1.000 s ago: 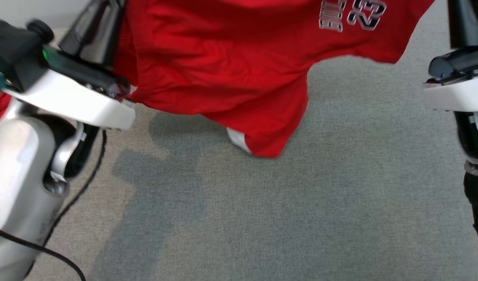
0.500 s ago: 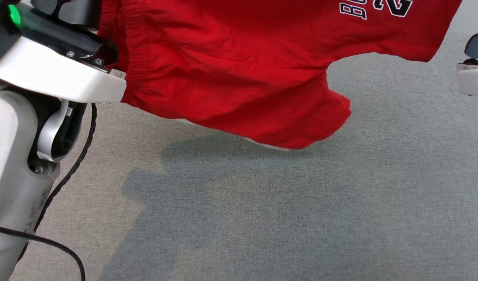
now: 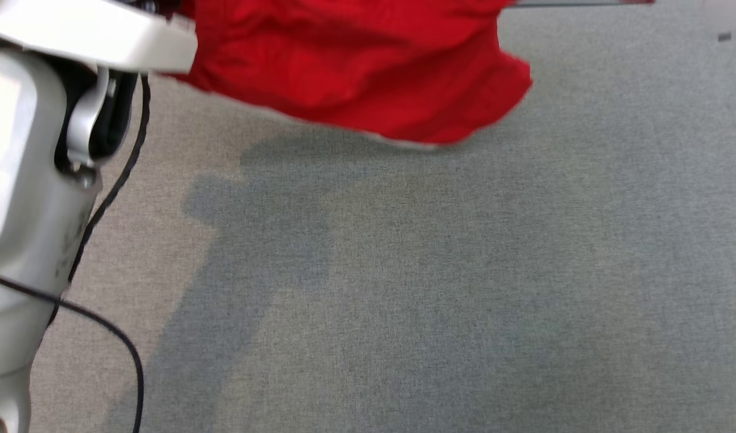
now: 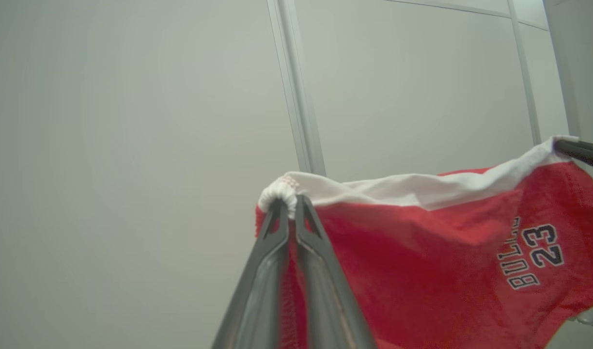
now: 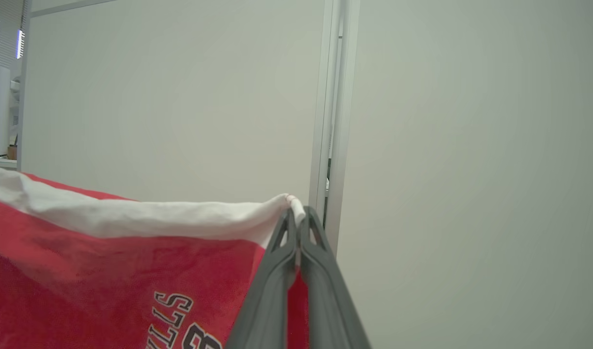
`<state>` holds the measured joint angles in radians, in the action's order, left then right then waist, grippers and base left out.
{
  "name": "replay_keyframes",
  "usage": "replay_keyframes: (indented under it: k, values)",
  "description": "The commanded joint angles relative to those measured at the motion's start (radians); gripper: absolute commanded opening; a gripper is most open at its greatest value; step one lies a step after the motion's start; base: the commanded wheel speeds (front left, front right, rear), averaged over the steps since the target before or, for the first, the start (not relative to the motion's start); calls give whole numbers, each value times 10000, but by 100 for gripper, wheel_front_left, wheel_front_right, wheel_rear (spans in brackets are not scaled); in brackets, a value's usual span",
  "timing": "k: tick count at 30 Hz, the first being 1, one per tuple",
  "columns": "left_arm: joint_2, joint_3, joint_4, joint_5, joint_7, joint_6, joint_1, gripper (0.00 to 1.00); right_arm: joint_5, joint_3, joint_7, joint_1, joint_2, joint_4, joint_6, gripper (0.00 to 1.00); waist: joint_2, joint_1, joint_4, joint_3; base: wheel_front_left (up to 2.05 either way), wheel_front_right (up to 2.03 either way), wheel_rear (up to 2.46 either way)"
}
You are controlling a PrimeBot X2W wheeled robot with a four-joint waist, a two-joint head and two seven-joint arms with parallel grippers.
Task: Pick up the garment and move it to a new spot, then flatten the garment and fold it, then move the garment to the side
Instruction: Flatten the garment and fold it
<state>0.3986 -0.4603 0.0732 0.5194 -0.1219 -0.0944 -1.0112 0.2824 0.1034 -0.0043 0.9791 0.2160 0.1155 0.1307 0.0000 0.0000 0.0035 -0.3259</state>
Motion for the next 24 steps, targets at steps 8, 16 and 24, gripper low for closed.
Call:
replay_keyframes:
  k: [8, 16, 24]
  values:
    - [-985, 95, 3386, 92, -1076, 1031, -2652, 0, 82, 775, -1357, 3183, -393, 3427, 3, 0, 0, 0, 71, -886, 0, 0, 0]
    - [-1615, 314, 6480, 404, -1350, 1668, -3514, 0, 423, 1257, -2162, 4672, -1215, 7336, 3, 0, 0, 0, -95, -1039, 0, 0, 0]
    - [-2210, 367, 8604, 936, -1397, 2068, -3117, 0, 936, 2232, -2511, 4629, -1517, 8645, 3, 0, 0, 0, -116, -1406, 0, 0, 0]
